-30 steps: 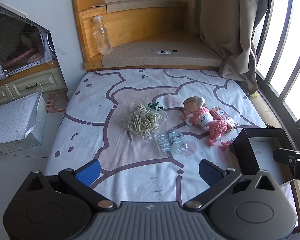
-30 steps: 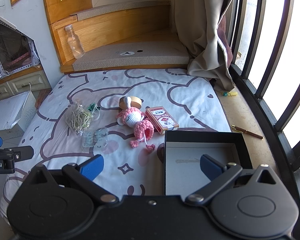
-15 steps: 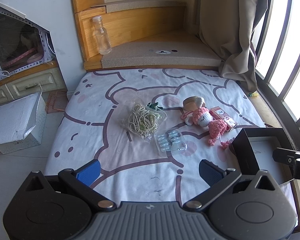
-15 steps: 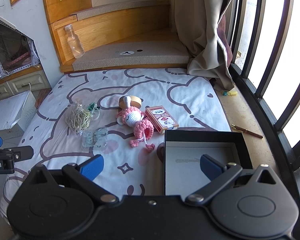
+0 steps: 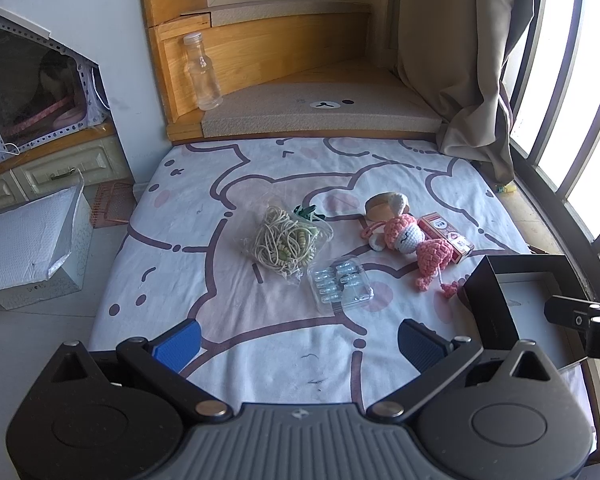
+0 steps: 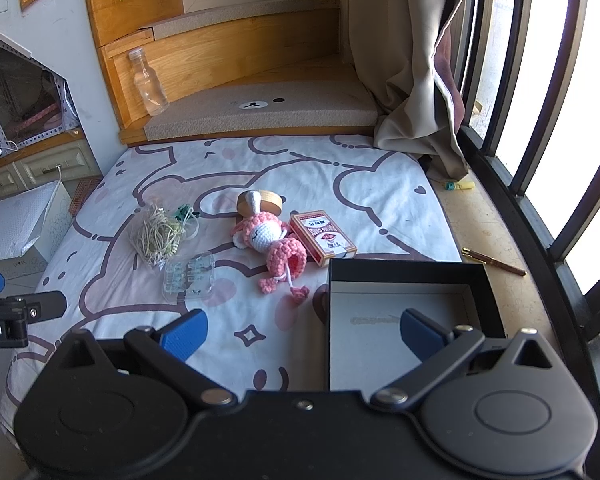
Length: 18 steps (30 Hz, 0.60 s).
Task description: Organize objects
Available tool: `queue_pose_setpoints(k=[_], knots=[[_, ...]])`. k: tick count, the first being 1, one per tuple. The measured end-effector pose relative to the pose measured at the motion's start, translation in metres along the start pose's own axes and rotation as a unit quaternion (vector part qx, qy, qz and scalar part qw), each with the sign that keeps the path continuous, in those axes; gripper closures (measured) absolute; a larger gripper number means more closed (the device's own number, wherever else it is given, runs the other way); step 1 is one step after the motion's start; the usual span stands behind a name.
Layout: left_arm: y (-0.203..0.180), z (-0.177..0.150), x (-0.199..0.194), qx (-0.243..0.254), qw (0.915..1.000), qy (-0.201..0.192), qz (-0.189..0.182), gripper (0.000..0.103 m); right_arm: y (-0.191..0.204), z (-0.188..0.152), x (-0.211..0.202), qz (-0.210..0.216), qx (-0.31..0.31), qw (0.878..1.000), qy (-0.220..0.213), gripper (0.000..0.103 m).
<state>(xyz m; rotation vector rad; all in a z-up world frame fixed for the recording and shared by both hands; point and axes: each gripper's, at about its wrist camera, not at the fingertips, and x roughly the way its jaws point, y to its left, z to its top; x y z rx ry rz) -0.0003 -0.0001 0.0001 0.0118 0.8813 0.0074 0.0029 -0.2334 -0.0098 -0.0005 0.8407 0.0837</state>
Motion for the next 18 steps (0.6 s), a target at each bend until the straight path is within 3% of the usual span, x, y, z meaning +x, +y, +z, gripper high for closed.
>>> queue_pose_setpoints(k=[18], knots=[[-0.0046, 0.0007, 0.0001, 0.000, 1.0000, 0.001, 0.000, 0.000, -0.0009, 0.0005, 0.0007, 0.000, 0.000, 1.000, 0.001, 0.000]])
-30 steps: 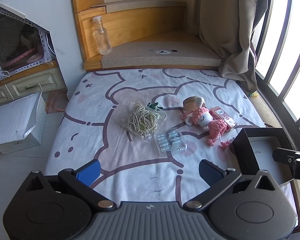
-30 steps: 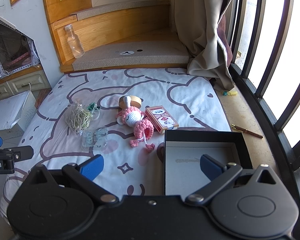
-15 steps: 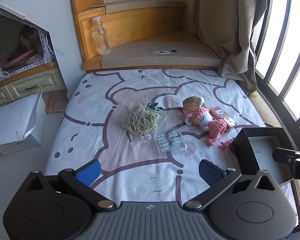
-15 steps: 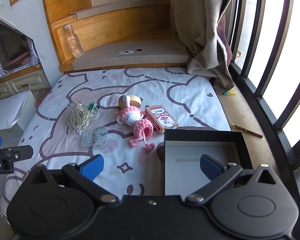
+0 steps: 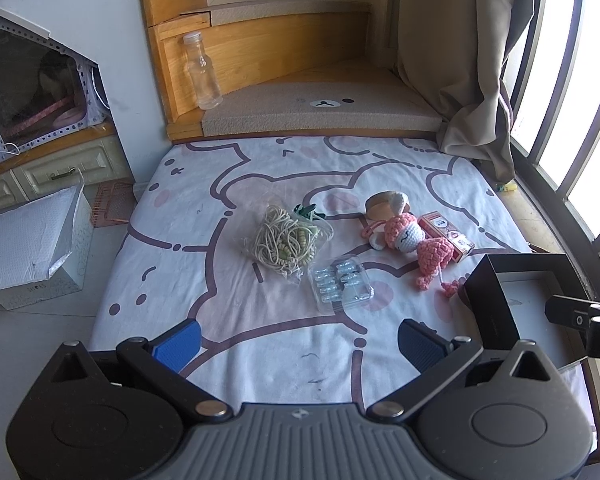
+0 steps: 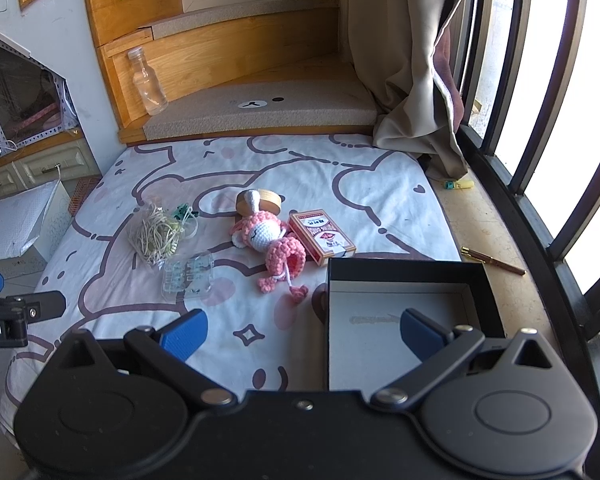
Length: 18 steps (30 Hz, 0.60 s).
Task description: Organize objects
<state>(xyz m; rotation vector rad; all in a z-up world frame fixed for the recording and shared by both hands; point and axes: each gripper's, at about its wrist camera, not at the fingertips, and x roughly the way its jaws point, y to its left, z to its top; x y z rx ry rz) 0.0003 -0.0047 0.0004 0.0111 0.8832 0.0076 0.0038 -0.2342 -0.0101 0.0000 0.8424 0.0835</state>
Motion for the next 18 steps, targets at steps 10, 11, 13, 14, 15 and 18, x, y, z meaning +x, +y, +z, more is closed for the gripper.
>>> queue_pose_setpoints(k=[10, 11, 13, 14, 15, 18], knots=[[0.0009, -0.0001, 0.0015, 0.000, 1.0000, 0.000, 0.001, 0.000, 0.0005, -0.0010, 0.0005, 0.000, 0.000, 1.000, 0.000, 0.000], [0.0010, 0.0000, 0.0015, 0.000, 1.0000, 0.000, 0.001, 0.000, 0.0003, -0.0011, 0.0007, 0.000, 0.000, 1.000, 0.000, 0.000], [0.0010, 0.0000, 0.0015, 0.000, 1.0000, 0.000, 0.001, 0.000, -0.0001, -0.0012, 0.0010, 0.000, 0.000, 1.000, 0.000, 0.000], [0.0010, 0.0000, 0.0015, 0.000, 1.0000, 0.000, 0.001, 0.000, -0.0003, -0.0012, 0.0011, 0.000, 0.000, 1.000, 0.000, 0.000], [0.0010, 0.0000, 0.0015, 0.000, 1.0000, 0.000, 0.001, 0.000, -0.0004, -0.0015, 0.0009, 0.000, 0.000, 1.000, 0.000, 0.000], [0.0010, 0.0000, 0.0014, -0.001, 1.0000, 0.000, 0.001, 0.000, -0.0012, -0.0016, 0.0012, 0.000, 0.000, 1.000, 0.000, 0.000]])
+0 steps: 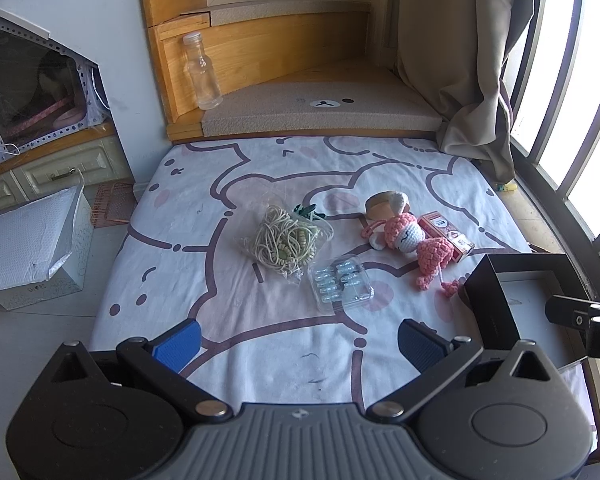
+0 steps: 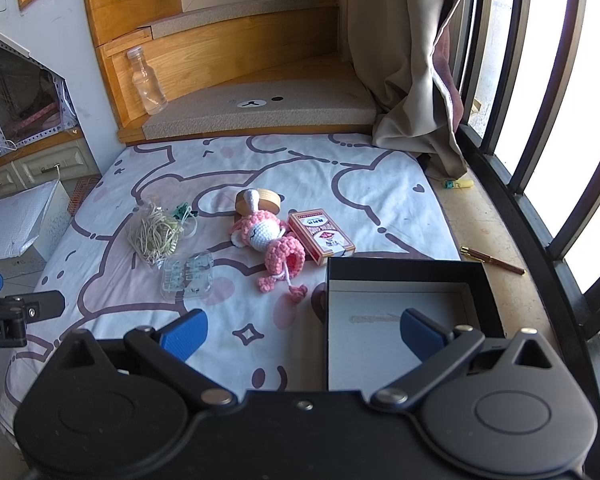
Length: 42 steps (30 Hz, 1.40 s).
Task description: Organize objects
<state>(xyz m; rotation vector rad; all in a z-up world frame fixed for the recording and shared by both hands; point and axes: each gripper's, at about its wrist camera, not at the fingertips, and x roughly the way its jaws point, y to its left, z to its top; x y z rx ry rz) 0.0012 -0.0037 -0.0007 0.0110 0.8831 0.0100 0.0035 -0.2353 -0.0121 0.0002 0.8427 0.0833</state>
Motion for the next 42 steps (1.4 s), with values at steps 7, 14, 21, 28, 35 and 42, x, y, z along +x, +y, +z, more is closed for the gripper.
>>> queue_pose_setpoints(k=[7, 14, 21, 28, 35, 42], knots=[[0.002, 0.001, -0.003, -0.001, 1.0000, -0.007, 0.004, 0.000, 0.002, 0.000, -0.003, -0.003, -0.001, 1.000, -0.004, 0.000], [-0.001, 0.004, -0.002, -0.004, 1.0000, -0.007, 0.006, 0.000, 0.001, 0.004, -0.006, -0.003, -0.001, 1.000, -0.005, 0.000], [-0.002, 0.013, 0.001, -0.001, 0.9998, -0.018, 0.011, 0.000, -0.005, 0.007, -0.001, -0.006, 0.003, 1.000, -0.012, 0.000], [0.000, 0.034, 0.000, -0.002, 0.9987, -0.047, 0.021, 0.000, -0.004, 0.033, 0.005, 0.000, 0.009, 0.999, -0.033, 0.000], [0.004, 0.062, 0.008, -0.007, 0.9979, -0.058, 0.026, 0.000, -0.006, 0.063, 0.016, 0.007, 0.008, 0.999, -0.049, 0.000], [0.004, 0.098, 0.017, -0.017, 0.9960, -0.082, 0.032, 0.000, -0.012, 0.093, 0.037, 0.002, 0.023, 0.998, -0.059, 0.000]])
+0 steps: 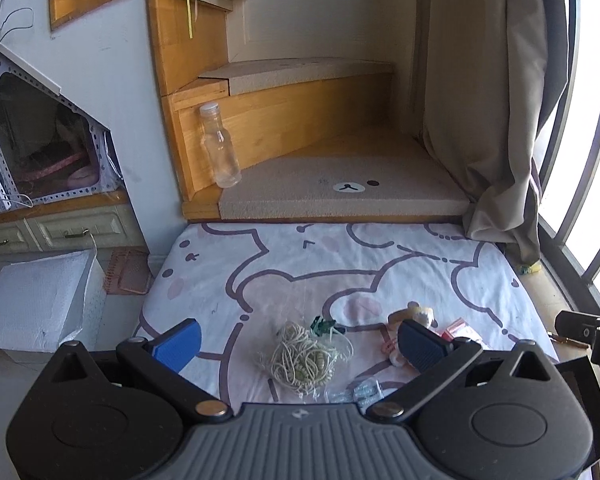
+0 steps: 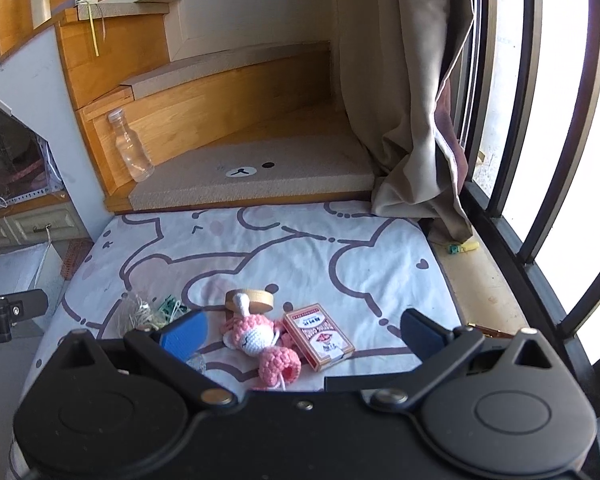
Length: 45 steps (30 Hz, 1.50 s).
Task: Organize objects
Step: 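Reach the right gripper to the pink crocheted bunny and grasp it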
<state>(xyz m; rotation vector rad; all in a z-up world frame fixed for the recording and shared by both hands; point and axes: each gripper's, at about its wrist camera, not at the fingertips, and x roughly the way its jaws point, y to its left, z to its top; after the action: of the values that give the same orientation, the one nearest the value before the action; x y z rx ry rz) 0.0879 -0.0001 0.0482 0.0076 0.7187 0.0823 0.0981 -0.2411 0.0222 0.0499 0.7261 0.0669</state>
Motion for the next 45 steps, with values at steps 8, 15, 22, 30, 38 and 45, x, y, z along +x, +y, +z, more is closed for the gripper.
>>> queue_pose_setpoints(k=[8, 15, 22, 30, 38, 45], knots=[[0.001, 0.022, 0.025, -0.026, 0.9991, -0.025, 0.022, 0.000, 0.001, 0.021, 0.039, -0.005, 0.012, 1.000, -0.006, 0.000], [-0.009, 0.009, 0.054, -0.051, 0.9980, -0.014, 0.034, 0.000, 0.005, 0.008, 0.072, 0.005, 0.008, 0.999, -0.033, 0.000], [-0.014, -0.013, 0.087, -0.060, 0.9970, 0.040, 0.029, 0.000, 0.009, -0.014, 0.109, -0.004, -0.028, 1.000, -0.006, 0.000], [-0.017, -0.042, 0.124, -0.089, 0.9875, 0.127, -0.024, 0.001, 0.006, -0.033, 0.151, 0.033, -0.020, 0.996, 0.082, 0.022], [-0.015, -0.056, 0.147, -0.116, 0.9771, 0.175, -0.037, 0.006, 0.010, -0.044, 0.176, 0.069, -0.017, 0.989, 0.132, 0.041], [-0.023, -0.065, 0.161, -0.104, 0.9729, 0.202, -0.046, 0.009, 0.018, -0.057, 0.189, 0.075, -0.048, 0.983, 0.159, 0.055]])
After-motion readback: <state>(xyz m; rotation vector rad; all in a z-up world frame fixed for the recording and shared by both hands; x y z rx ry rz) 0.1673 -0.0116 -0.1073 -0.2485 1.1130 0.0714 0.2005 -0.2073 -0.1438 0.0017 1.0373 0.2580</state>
